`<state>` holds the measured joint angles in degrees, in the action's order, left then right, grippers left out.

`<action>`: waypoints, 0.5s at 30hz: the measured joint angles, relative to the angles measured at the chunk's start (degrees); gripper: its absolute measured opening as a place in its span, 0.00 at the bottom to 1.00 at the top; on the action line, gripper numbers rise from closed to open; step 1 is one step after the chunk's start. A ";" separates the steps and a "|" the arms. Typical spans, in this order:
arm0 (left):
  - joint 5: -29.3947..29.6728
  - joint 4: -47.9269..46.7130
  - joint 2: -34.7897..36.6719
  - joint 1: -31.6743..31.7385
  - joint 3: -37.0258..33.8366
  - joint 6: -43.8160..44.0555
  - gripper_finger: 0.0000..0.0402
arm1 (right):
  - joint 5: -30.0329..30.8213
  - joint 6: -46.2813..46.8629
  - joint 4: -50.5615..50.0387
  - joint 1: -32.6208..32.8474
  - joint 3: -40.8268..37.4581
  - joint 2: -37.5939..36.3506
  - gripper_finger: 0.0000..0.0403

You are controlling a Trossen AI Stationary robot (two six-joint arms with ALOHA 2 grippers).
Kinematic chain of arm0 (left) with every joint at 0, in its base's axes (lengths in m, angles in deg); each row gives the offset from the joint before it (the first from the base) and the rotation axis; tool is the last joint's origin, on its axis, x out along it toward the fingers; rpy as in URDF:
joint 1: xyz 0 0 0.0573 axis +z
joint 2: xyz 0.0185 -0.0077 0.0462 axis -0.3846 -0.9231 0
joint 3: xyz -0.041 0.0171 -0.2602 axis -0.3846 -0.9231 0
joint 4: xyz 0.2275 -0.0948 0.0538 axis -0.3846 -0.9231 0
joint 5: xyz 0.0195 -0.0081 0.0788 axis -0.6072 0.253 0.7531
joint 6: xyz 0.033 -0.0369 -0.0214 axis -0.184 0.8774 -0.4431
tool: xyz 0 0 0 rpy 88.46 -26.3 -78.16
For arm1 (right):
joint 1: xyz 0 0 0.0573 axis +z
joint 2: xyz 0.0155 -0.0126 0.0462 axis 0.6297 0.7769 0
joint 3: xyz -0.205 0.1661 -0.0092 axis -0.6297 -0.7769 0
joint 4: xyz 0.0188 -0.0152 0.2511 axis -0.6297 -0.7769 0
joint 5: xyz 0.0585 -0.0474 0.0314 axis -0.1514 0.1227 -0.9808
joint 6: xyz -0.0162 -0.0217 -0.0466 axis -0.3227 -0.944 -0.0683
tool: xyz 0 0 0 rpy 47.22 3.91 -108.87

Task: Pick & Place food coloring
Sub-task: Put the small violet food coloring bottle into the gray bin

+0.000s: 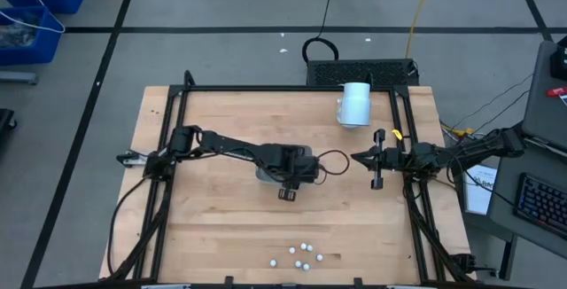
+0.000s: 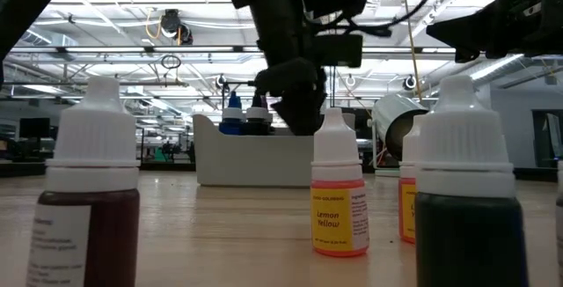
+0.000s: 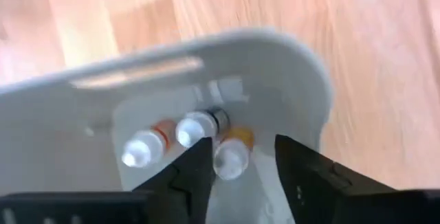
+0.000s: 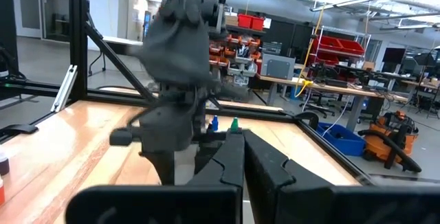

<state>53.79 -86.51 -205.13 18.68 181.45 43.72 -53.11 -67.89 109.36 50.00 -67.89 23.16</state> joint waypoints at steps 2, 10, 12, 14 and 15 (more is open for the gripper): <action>-0.02 -0.13 0.00 0.00 1.32 0.00 0.44 | 0.00 0.00 -0.02 0.01 0.00 0.02 0.00; 0.48 -18.94 0.22 -1.24 18.44 0.56 0.50 | -0.02 0.00 -0.02 0.01 0.00 0.02 0.00; 2.89 -25.72 0.26 -2.48 24.22 0.54 0.48 | -0.02 0.00 0.00 0.01 0.00 0.02 0.00; 6.94 -31.74 1.00 -3.93 28.98 0.35 0.44 | -0.02 0.10 0.02 0.01 0.00 0.02 0.00; 8.84 -33.90 2.17 -4.69 30.32 0.77 0.41 | -0.02 0.42 0.10 0.01 0.00 0.02 0.00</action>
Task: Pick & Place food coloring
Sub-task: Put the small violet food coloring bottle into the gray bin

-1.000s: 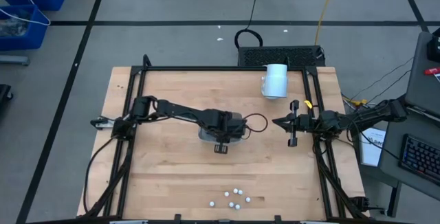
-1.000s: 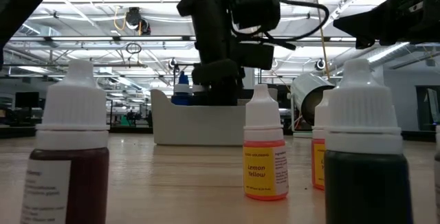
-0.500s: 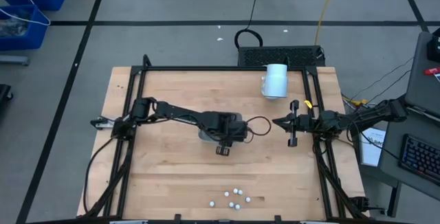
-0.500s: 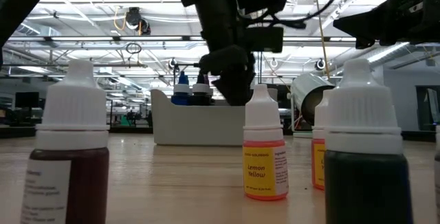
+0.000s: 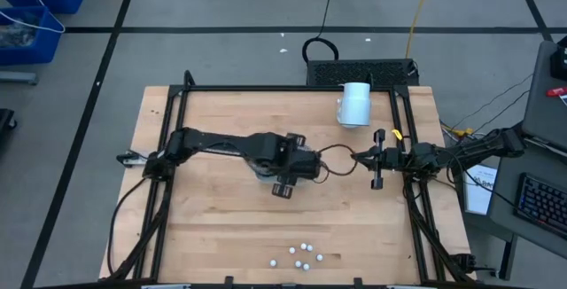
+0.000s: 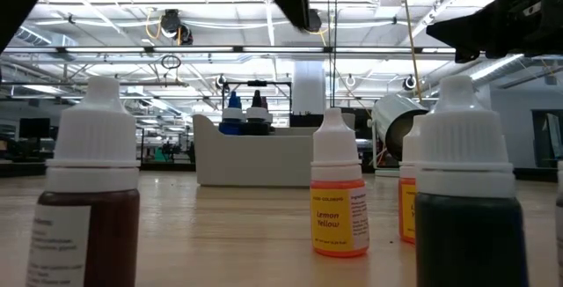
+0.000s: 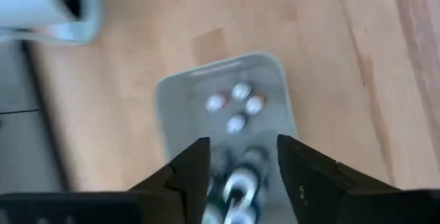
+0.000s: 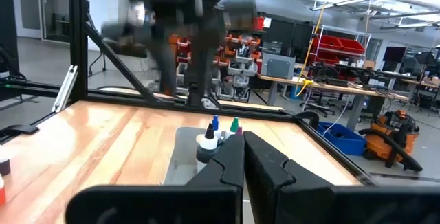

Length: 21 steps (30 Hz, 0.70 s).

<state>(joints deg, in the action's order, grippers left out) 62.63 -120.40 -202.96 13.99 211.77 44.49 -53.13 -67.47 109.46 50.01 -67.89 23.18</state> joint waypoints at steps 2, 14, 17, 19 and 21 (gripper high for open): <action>2.23 -0.77 3.75 -0.92 0.69 1.50 0.34 | -0.11 0.65 0.13 -0.01 0.00 -0.04 0.00; 3.27 29.36 49.44 -1.24 -48.95 9.80 0.03 | -7.04 3.06 -0.78 0.00 0.00 1.29 0.00; 3.06 47.15 61.99 -1.19 -69.17 11.16 0.02 | -7.37 3.06 -0.72 0.00 0.00 1.76 0.00; 3.11 55.60 68.90 -1.19 -79.70 11.39 0.01 | -7.41 3.06 -0.77 0.00 0.00 2.09 0.00; 3.11 61.28 75.23 -0.95 -88.02 11.79 0.02 | -7.45 3.07 -0.72 0.00 0.00 2.53 0.00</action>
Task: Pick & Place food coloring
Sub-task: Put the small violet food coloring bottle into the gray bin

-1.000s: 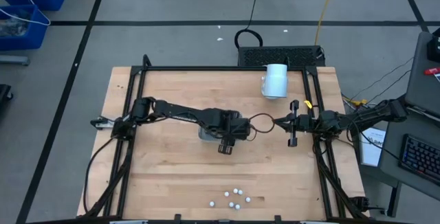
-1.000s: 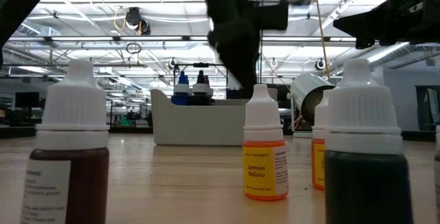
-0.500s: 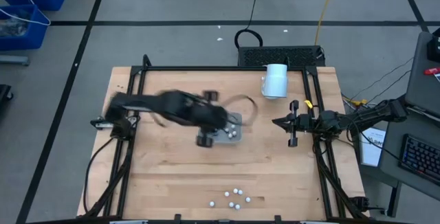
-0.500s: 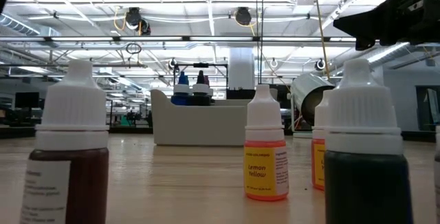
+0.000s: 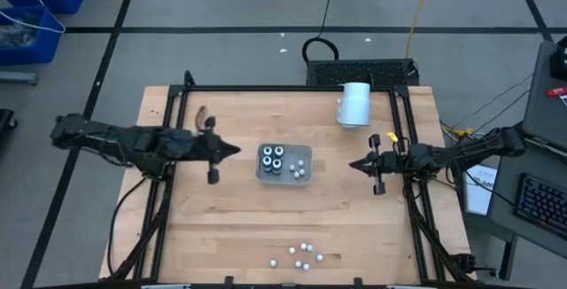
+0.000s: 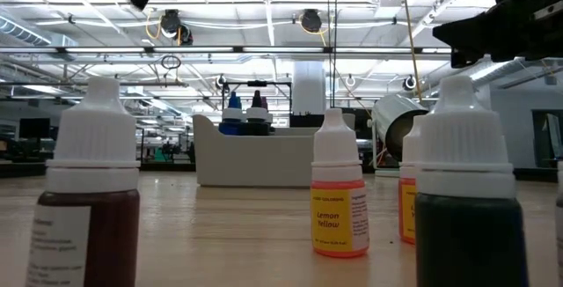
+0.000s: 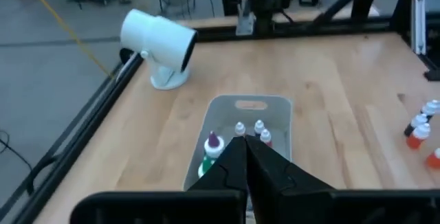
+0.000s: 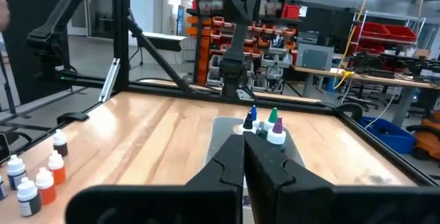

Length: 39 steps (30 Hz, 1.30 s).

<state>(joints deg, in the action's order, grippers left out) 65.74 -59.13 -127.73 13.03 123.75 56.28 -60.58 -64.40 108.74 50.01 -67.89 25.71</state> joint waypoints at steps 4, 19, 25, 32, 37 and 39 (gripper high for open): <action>0.67 3.58 10.39 0.66 -11.33 -1.73 0.01 | 0.00 1.04 0.61 0.00 0.00 0.87 0.00; 1.52 18.59 33.51 5.27 -37.25 -7.86 0.01 | 4.19 -7.06 1.78 6.19 11.51 14.20 0.00; 2.77 23.38 33.22 7.50 -38.60 -11.54 0.03 | 14.70 -4.06 -20.51 15.35 32.74 31.82 0.00; 4.40 25.32 33.22 9.24 -38.63 -14.51 0.01 | 17.44 14.50 -56.37 21.65 62.90 56.88 0.00; 4.41 25.66 33.20 9.27 -38.63 -13.36 0.08 | 7.51 22.60 -71.26 24.10 80.68 72.16 0.00; 4.44 25.64 33.20 9.25 -38.63 -10.97 0.10 | 2.63 24.13 -73.58 24.41 85.87 76.98 0.00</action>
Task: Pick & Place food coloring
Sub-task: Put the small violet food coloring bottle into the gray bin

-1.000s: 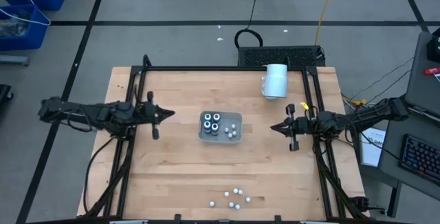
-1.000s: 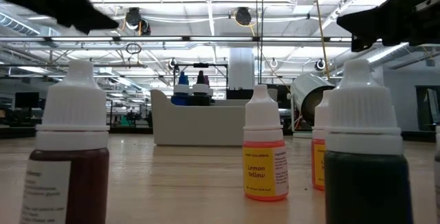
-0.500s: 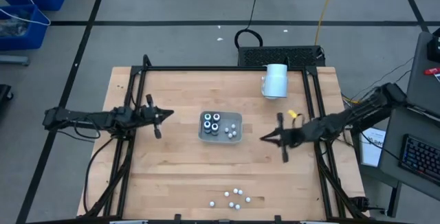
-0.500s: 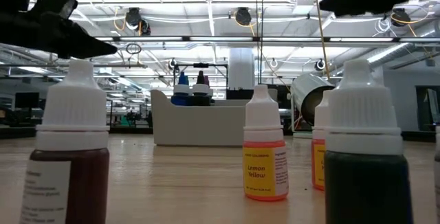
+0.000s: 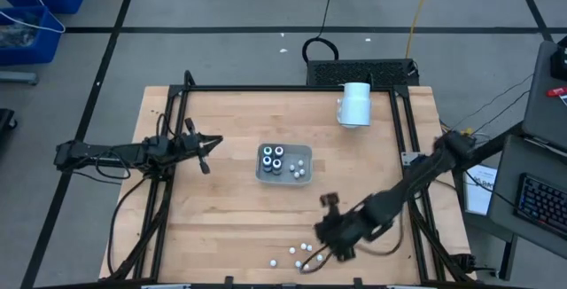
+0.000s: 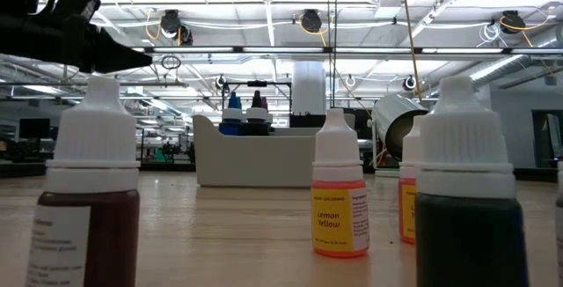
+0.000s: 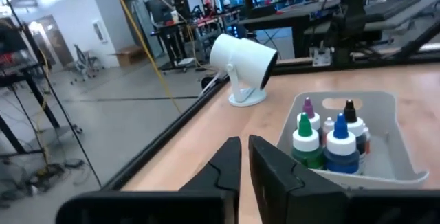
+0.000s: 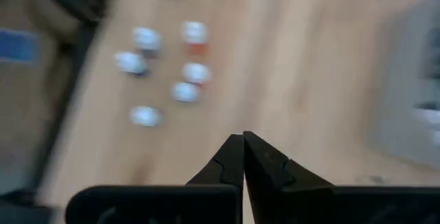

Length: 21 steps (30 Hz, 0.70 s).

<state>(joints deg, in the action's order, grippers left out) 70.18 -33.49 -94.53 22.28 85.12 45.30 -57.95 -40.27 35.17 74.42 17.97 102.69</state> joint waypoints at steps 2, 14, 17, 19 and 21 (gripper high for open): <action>-0.01 0.02 0.00 0.00 0.00 2.28 0.11 | -4.03 0.48 -1.33 0.36 3.82 3.72 0.00; -4.50 -2.92 0.00 -0.04 0.00 6.15 0.12 | -8.75 0.78 1.70 2.84 7.27 10.13 0.16; -4.48 -3.30 0.00 -0.04 0.00 6.47 0.12 | -8.73 -1.15 4.14 3.50 7.29 10.13 0.27; -4.48 -3.16 0.00 -0.04 0.00 6.39 0.12 | -8.79 -1.57 5.61 3.63 7.08 10.38 0.32; -4.48 -3.02 0.00 -0.04 0.00 6.39 0.12 | -8.69 -1.52 5.17 3.80 6.98 10.63 0.37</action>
<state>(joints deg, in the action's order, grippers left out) 65.70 -36.50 -94.53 22.24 85.12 51.69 -66.64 -41.79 40.34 78.22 24.95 113.31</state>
